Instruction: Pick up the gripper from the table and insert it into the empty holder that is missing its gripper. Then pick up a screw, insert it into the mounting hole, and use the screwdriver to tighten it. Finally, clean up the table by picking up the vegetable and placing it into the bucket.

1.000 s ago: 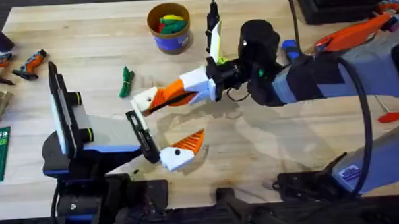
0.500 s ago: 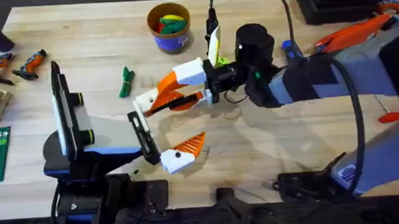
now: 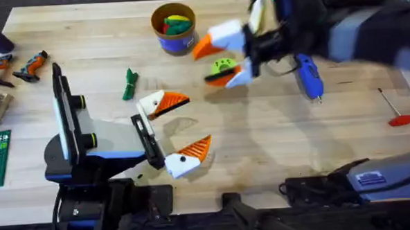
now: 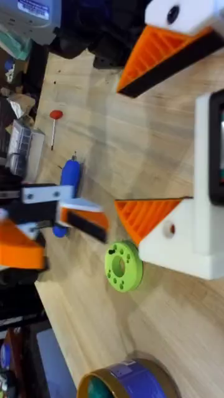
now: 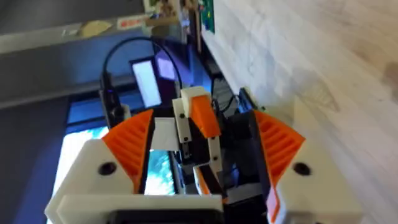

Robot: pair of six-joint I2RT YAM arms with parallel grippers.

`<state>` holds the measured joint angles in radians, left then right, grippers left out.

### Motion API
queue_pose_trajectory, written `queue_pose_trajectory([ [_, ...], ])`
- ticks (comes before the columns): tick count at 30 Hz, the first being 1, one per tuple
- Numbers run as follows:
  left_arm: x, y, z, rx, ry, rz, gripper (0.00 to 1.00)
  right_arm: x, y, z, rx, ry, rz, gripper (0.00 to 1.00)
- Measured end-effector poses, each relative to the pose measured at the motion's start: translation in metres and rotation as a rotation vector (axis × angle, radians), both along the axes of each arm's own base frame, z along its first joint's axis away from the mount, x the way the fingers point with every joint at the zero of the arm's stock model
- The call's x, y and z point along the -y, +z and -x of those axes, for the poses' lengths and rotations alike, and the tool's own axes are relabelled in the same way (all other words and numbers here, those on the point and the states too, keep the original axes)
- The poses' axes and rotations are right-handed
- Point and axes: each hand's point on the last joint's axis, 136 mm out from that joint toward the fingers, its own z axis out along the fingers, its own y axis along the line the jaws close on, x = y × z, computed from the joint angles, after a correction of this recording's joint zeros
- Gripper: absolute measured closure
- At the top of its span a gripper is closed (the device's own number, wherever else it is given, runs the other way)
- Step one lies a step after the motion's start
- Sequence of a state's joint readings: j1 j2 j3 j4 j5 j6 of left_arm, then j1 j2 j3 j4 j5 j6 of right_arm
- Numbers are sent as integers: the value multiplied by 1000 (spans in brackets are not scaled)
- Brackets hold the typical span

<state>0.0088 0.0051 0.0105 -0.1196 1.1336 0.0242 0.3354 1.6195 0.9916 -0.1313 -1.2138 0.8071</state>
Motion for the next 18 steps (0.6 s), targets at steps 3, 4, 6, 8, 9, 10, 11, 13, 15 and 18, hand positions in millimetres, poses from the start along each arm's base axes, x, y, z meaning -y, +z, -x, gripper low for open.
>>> queue_pose_trajectory([
  [3, 0, 0, 0, 1, 0, -1, 15, 20, 21, -11, 79, -34, 84, 174],
  [4, 0, 0, 0, 2, 0, -1, 15, 24, 25, -12, 104, -37, 128, 172],
  [6, 0, 0, 0, 2, 0, -1, 15, 32, 29, -12, 166, -32, 239, 173],
  [8, 0, 0, 0, 2, 0, -1, 16, 47, 27, -14, 317, -10, 525, 176],
  [9, 0, 0, 0, 2, 0, -1, 15, 51, 26, -15, 353, 0, 595, 173],
  [10, 0, 0, 0, 2, 0, -1, 15, 54, 27, -14, 382, 8, 653, 173],
  [11, 0, 0, 0, 2, 0, -1, 15, 57, 27, -14, 416, 19, 718, 172],
  [13, 0, 0, 0, 2, 0, -1, 16, 63, 28, -12, 467, 40, 823, 172],
  [15, 0, 0, 0, 2, 0, -1, 15, 69, 26, -9, 501, 63, 910, 172],
  [18, 0, 0, 0, 2, 0, -1, 15, 80, 18, -4, 528, 96, 1034, 172],
])
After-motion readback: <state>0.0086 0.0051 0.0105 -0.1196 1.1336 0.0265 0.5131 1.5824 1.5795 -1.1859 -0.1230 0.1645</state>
